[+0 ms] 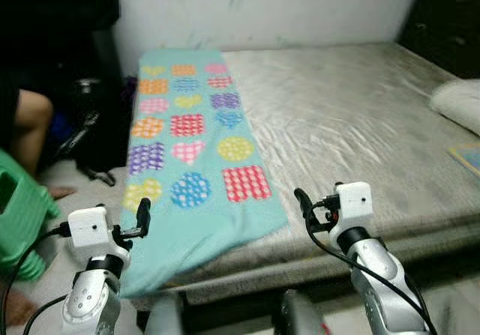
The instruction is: Clean up the room
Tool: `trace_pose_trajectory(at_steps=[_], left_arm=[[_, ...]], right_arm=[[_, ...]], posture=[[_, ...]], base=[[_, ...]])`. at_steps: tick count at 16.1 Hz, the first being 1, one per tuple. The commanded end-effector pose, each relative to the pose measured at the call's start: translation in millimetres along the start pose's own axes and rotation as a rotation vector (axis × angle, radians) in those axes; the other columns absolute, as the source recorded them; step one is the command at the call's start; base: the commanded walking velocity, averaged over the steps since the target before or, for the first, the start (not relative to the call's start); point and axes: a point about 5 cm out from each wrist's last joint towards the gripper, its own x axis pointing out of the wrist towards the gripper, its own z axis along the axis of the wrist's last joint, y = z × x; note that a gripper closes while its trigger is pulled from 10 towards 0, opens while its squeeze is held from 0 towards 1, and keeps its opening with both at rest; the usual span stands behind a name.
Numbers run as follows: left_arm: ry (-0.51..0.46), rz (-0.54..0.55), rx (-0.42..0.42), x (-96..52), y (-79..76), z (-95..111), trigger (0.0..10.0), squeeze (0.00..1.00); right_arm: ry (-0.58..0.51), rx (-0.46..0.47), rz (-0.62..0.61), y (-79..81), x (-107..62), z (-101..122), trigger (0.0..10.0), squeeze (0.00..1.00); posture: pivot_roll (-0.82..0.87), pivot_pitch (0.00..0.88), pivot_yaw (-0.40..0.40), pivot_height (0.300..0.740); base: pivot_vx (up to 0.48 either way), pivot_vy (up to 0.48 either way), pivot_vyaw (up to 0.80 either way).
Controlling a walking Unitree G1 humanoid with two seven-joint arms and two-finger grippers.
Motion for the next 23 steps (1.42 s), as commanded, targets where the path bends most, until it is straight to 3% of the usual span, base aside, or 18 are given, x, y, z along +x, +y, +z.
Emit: trace_pose_trajectory(at_steps=[1, 23], left_arm=[[0.003, 0.004, 0.009, 0.8, -1.4, 0.1, 10.0, 0.00], [0.013, -0.024, -0.011, 2.5, -4.9, 0.0, 10.0, 0.00]], right_arm=[[-0.012, -0.007, 0.006, -1.2, 0.7, 3.7, 10.0, 0.00], [-0.036, -0.052, 0.102, 8.6, 4.4, 7.9, 10.0, 0.00]], posture=[[-0.10, 0.000, -0.013, 0.569], [-0.11, 0.000, -0.012, 0.569]], base=[[0.000, 0.000, 0.00], [0.000, 0.000, 0.03]])
